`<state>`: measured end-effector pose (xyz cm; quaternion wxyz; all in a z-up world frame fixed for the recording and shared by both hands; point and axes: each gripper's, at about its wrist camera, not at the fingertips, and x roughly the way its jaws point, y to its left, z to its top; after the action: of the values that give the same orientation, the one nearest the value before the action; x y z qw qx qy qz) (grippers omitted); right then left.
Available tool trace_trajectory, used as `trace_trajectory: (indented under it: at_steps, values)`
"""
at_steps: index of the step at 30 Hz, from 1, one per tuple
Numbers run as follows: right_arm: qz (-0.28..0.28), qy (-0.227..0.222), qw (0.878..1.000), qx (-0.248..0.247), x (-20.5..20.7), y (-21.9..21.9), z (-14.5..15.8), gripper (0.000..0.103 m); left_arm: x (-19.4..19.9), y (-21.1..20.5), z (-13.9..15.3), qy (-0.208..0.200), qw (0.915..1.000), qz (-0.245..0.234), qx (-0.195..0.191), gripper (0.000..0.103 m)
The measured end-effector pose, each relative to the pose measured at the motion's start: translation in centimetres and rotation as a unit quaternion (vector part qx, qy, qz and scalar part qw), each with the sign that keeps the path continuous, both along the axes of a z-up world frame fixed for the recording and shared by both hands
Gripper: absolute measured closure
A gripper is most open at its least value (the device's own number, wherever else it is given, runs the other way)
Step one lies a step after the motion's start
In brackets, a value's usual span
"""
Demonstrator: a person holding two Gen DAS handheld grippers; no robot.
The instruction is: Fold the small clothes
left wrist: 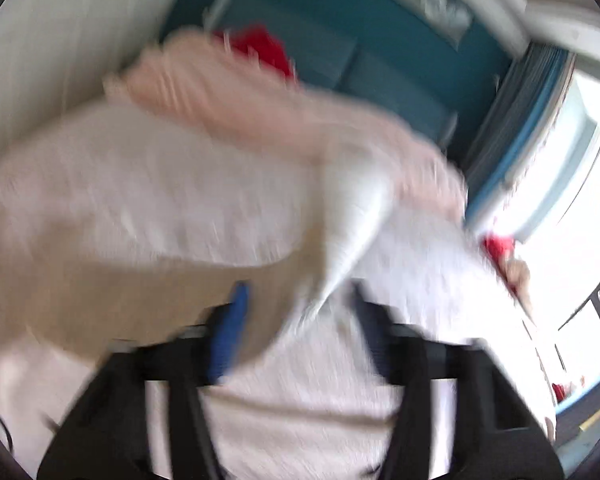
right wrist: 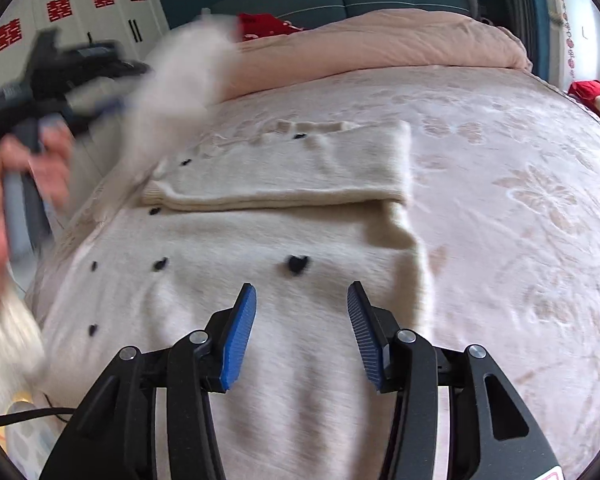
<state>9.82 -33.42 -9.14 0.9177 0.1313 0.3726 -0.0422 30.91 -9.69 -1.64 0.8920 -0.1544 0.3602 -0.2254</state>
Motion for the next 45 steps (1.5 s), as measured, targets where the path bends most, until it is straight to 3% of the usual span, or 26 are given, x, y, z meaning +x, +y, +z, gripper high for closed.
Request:
trace_trajectory:
  at_steps: [3,6,8,11,18,20,21,22,23,25,27,29,31,33,35,36,37,38,42,44,45]
  values:
    - [-0.005,0.002,1.0,-0.005,0.1,-1.2,0.2,0.055,-1.5,0.0,-4.9,0.038,0.9987,0.012,0.033,0.045]
    - [0.002,0.0,1.0,-0.009,1.9,-1.8,0.8,0.05,-2.0,4.6,-7.8,0.082,0.9945,0.065,0.001,0.042]
    - [0.007,-0.002,1.0,-0.01,4.0,-1.7,1.1,0.05,-1.9,8.7,-9.1,0.093,0.9896,0.109,-0.013,0.042]
    - [0.009,-0.009,1.0,-0.004,8.0,-1.7,1.2,0.049,-1.3,13.3,-9.6,0.083,0.9827,0.165,-0.005,0.04]
    - [-0.069,0.028,0.995,0.063,17.0,-5.8,-2.4,0.048,1.1,19.6,-11.6,0.104,0.9718,0.2,-0.068,0.043]
    - [-0.084,0.033,0.991,0.096,18.8,-6.5,-3.5,0.053,1.8,19.4,-11.2,0.097,0.9729,0.199,-0.065,0.058]
    - [-0.087,0.032,0.99,0.109,19.2,-6.6,-3.8,0.083,2.4,19.3,-10.9,0.092,0.9737,0.198,-0.064,0.064]
    - [-0.091,0.029,0.987,0.128,19.8,-6.7,-4.0,0.096,2.7,19.4,-10.6,0.084,0.9753,0.193,-0.068,0.083]
    - [-0.092,0.029,0.986,0.139,20.2,-6.5,-3.9,0.095,3.5,19.3,-10.5,0.079,0.9765,0.188,-0.071,0.098]
    - [-0.086,-0.03,0.986,0.142,19.7,-6.0,-1.2,0.096,3.2,20.2,-9.7,0.052,0.974,0.208,-0.073,0.101]
    - [-0.057,-0.11,0.984,0.129,17.9,-5.0,3.0,0.096,2.8,20.7,-8.2,0.016,0.9735,0.218,-0.065,0.101]
    - [-0.044,-0.151,0.982,0.104,16.2,-4.4,5.3,0.096,2.8,21.0,-7.8,0.023,0.9738,0.216,-0.067,0.101]
    - [-0.046,-0.128,0.987,0.087,16.2,-4.9,4.2,0.096,2.8,21.4,-8.5,0.064,0.9709,0.21,-0.096,0.101]
    - [-0.064,-0.054,0.992,0.098,17.6,-6.3,0.1,0.096,2.1,21.3,-9.3,0.106,0.9648,0.194,-0.142,0.099]
    - [-0.074,-0.02,0.99,0.115,17.9,-7.1,-2.7,0.096,0.8,20.7,-9.5,0.121,0.9633,0.182,-0.156,0.088]
    - [-0.076,-0.015,0.99,0.116,17.7,-7.3,-3.2,0.096,0.3,20.3,-9.7,0.125,0.9639,0.176,-0.156,0.082]
    - [-0.076,-0.015,0.99,0.115,17.5,-7.2,-3.4,0.096,0.1,19.8,-9.9,0.132,0.9649,0.17,-0.15,0.065]
    - [-0.075,-0.015,0.991,0.112,17.3,-7.1,-3.5,0.096,0.2,19.2,-10.5,0.143,0.9656,0.163,-0.143,0.058]
    - [-0.07,-0.016,0.991,0.112,17.4,-7.0,-2.9,0.096,1.7,18.9,-12.3,0.17,0.9578,0.174,-0.153,0.059]
    - [-0.059,-0.029,0.992,0.104,17.6,-6.4,-1.6,0.096,3.1,19.6,-12.9,0.17,0.9515,0.193,-0.169,0.087]
    - [-0.051,-0.05,0.992,0.102,17.4,-6.1,-0.5,0.096,3.6,20.1,-13.1,0.173,0.9467,0.201,-0.183,0.093]
